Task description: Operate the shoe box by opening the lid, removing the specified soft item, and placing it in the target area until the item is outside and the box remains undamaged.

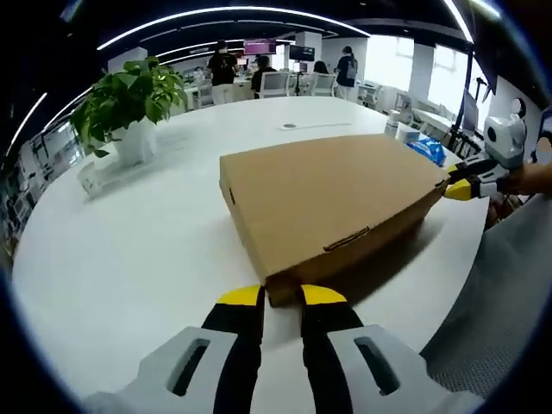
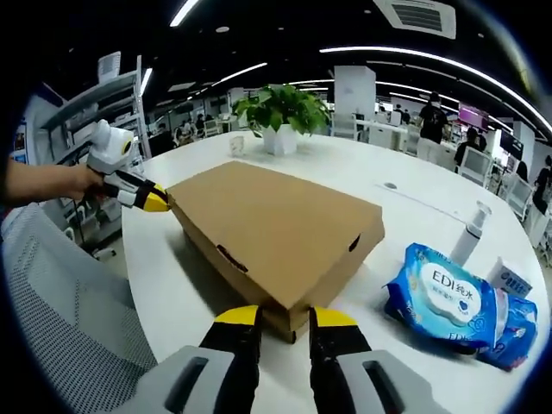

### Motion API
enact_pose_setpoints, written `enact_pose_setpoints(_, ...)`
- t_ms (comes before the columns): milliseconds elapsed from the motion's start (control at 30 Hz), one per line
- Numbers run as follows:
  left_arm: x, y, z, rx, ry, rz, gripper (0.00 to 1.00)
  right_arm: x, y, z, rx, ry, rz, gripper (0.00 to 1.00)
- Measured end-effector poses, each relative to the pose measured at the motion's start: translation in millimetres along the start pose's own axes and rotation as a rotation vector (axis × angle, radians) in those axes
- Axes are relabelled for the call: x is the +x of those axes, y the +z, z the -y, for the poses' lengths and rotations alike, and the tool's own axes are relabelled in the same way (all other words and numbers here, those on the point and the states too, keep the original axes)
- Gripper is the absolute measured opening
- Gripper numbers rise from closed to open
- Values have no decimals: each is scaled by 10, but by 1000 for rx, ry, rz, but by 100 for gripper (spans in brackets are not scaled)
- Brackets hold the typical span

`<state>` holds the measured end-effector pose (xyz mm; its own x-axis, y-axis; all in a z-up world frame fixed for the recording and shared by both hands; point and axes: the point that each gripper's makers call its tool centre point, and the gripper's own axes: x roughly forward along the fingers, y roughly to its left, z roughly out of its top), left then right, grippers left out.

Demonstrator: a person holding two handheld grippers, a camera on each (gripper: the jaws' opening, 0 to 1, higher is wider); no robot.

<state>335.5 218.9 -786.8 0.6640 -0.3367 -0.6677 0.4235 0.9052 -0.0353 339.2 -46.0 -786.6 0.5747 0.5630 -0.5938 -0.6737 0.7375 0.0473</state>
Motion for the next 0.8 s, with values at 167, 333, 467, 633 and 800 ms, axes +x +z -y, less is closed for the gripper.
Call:
enact_pose_setpoints(167,64,44,-6,-12,-3,5,14,35,25,76,-6,-5,-1,18)
enact_pose_setpoints(333,126,103,-15,-10,-6,5,14,74,64,156,-4,-12,-2,18)
enact_pose_setpoints(467,175,148,-25,-11,-8,5,14,110,96,221,1,-19,-1,19)
enact_pose_setpoints(633,249,219,-29,-10,-11,5,14,152,138,318,3,-30,1,19)
enact_pose_setpoints(800,324,291,-33,-11,-13,4,14,199,182,428,6,-42,1,20)
